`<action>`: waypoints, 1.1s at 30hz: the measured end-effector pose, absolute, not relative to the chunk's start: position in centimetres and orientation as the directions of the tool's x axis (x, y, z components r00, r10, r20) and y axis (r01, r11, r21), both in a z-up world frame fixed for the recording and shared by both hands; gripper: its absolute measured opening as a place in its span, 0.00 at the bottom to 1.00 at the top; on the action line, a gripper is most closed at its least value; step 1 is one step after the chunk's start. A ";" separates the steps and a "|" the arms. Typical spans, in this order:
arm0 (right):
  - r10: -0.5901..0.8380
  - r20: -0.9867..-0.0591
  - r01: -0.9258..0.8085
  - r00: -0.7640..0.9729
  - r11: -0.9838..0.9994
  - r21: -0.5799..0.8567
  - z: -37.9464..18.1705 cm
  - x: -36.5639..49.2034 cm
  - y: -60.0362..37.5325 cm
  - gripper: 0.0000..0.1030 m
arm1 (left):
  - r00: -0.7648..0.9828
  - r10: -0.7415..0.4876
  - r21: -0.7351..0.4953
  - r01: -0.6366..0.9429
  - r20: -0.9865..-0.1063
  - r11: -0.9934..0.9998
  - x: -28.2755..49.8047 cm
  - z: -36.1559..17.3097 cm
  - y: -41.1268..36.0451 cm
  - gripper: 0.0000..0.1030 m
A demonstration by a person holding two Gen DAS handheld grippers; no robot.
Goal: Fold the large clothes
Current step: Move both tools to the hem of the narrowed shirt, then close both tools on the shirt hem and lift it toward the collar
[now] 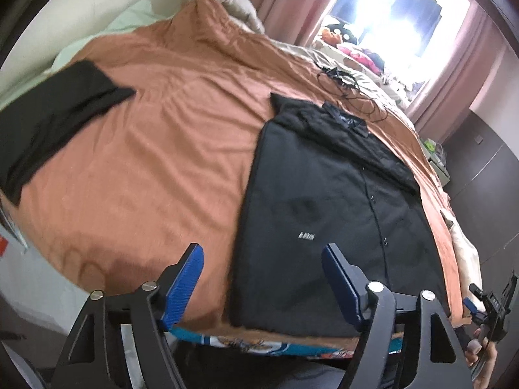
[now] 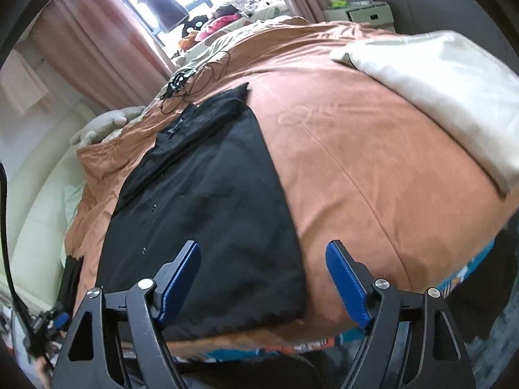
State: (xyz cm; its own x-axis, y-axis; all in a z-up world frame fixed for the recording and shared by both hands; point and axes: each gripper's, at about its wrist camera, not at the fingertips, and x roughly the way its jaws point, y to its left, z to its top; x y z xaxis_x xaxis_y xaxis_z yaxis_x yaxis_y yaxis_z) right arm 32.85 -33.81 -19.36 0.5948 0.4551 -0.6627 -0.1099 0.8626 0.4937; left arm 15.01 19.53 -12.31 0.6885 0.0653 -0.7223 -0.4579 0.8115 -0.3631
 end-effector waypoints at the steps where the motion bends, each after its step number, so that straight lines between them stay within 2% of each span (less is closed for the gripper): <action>1: 0.460 -0.661 -0.105 0.593 0.858 0.503 -19.8 32.5 -34.0 0.75 | 0.686 0.054 -0.375 -0.460 -0.725 0.805 14.6 -13.1 19.7 0.68; 4: 0.487 -0.648 -0.097 0.586 0.836 0.541 -21.4 31.7 -34.6 0.68 | 0.670 0.029 -0.397 -0.474 -0.742 0.786 14.0 -14.8 20.1 0.60; 13: 0.562 -0.613 -0.079 0.555 0.769 0.634 -24.2 31.7 -34.9 0.63 | 0.666 -0.067 -0.467 -0.444 -0.743 0.764 14.2 -18.5 20.2 0.59; 16: 0.571 -0.617 -0.079 0.542 0.765 0.639 -24.7 32.1 -34.4 0.63 | 0.658 -0.100 -0.485 -0.435 -0.746 0.759 14.8 -19.4 20.0 0.53; 22: 0.615 -0.596 -0.040 0.516 0.713 0.700 -26.4 32.4 -34.4 0.59 | 0.674 -0.146 -0.538 -0.419 -0.724 0.732 15.6 -20.4 19.7 0.52; 23: 0.634 -0.579 -0.037 0.513 0.690 0.723 -26.5 32.6 -34.4 0.55 | 0.678 -0.158 -0.551 -0.415 -0.718 0.724 15.8 -20.5 19.8 0.52; 24: 0.650 -0.567 -0.033 0.506 0.672 0.740 -26.8 32.8 -34.4 0.44 | 0.681 -0.167 -0.564 -0.416 -0.713 0.713 16.0 -20.8 19.9 0.51; 25: 0.659 -0.564 -0.026 0.497 0.661 0.750 -27.1 33.1 -34.3 0.38 | 0.681 -0.166 -0.572 -0.429 -0.713 0.699 16.2 -21.0 19.9 0.50; 26: 0.655 -0.578 -0.008 0.487 0.665 0.747 -27.7 33.4 -34.1 0.25 | 0.678 -0.152 -0.564 -0.443 -0.720 0.697 16.2 -21.0 19.8 0.46; 27: 0.646 -0.594 0.005 0.481 0.675 0.738 -28.0 33.5 -33.9 0.19 | 0.668 -0.139 -0.546 -0.449 -0.731 0.708 16.4 -20.8 19.6 0.44; 29: 0.648 -0.578 0.005 0.495 0.664 0.748 -28.0 33.2 -34.1 0.15 | 0.659 -0.143 -0.537 -0.447 -0.739 0.715 16.4 -20.6 19.3 0.23; 31: 0.651 -0.556 -0.013 0.516 0.655 0.755 -27.3 32.6 -34.2 0.14 | 0.672 -0.169 -0.574 -0.442 -0.721 0.689 16.0 -20.7 19.5 0.14; 33: 0.655 -0.536 -0.032 0.532 0.648 0.761 -26.3 32.1 -34.2 0.12 | 0.687 -0.171 -0.591 -0.439 -0.706 0.676 15.5 -20.3 19.6 0.12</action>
